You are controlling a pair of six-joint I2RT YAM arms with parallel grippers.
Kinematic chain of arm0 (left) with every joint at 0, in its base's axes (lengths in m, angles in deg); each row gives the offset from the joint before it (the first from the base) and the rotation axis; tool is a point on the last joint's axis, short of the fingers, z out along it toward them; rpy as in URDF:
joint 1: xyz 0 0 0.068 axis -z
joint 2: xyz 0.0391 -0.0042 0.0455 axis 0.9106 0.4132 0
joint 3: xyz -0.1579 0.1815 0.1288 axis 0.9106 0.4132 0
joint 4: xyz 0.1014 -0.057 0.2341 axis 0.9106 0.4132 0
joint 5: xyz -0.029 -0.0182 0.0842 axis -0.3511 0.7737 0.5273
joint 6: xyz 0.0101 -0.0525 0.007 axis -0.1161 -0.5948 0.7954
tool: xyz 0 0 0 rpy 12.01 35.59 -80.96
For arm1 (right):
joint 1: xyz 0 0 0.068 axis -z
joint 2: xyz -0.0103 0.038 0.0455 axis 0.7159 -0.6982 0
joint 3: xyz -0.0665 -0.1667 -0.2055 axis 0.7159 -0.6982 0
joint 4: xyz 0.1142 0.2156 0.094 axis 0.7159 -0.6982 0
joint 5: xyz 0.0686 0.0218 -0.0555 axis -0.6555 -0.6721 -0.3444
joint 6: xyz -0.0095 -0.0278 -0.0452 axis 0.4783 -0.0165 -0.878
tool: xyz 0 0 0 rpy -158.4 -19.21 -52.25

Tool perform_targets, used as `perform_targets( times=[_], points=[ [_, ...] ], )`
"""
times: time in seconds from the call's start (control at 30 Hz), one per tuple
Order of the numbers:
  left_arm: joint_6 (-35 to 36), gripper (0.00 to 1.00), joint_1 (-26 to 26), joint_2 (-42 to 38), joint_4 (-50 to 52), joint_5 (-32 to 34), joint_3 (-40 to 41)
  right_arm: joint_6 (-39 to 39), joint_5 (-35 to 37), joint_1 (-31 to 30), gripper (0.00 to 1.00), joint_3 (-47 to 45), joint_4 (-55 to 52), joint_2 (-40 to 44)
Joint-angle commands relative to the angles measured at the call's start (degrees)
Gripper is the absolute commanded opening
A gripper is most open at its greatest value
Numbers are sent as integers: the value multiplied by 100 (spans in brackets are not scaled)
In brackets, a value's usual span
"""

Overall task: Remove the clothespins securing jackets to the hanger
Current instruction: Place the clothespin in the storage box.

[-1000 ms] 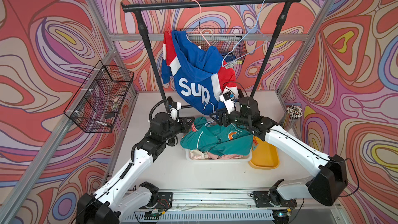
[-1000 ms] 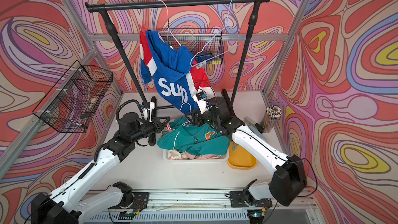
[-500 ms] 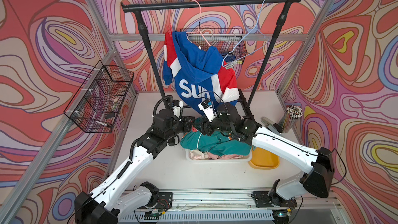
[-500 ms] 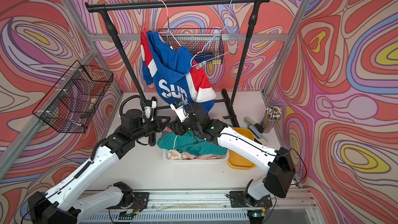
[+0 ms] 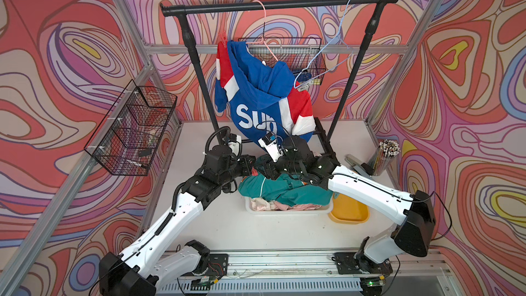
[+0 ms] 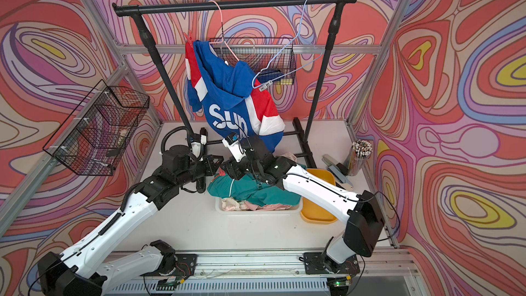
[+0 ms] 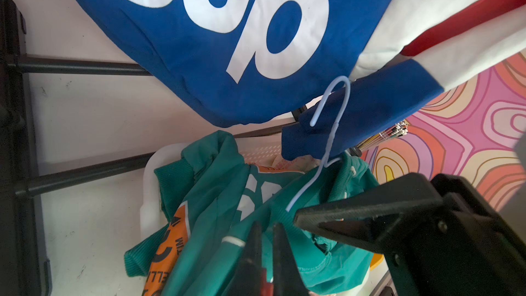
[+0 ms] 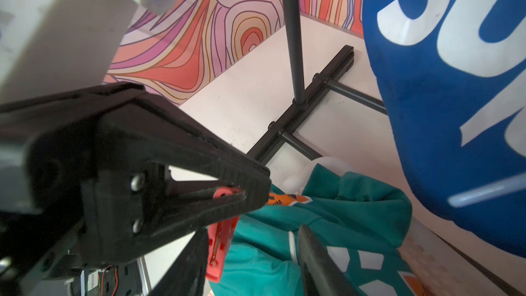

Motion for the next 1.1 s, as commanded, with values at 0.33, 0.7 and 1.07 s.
perform_targets(
  times=[0.33,0.7,1.07],
  points=[
    [-4,0,34,123,133,127,-363,63,-168,-62,50,-164,68,101],
    [-64,0,35,89,115,114,-331,168,-425,-57,46,18,347,-261],
    [-172,0,34,122,-43,13,-248,285,-400,-59,38,77,549,-421]
  ],
)
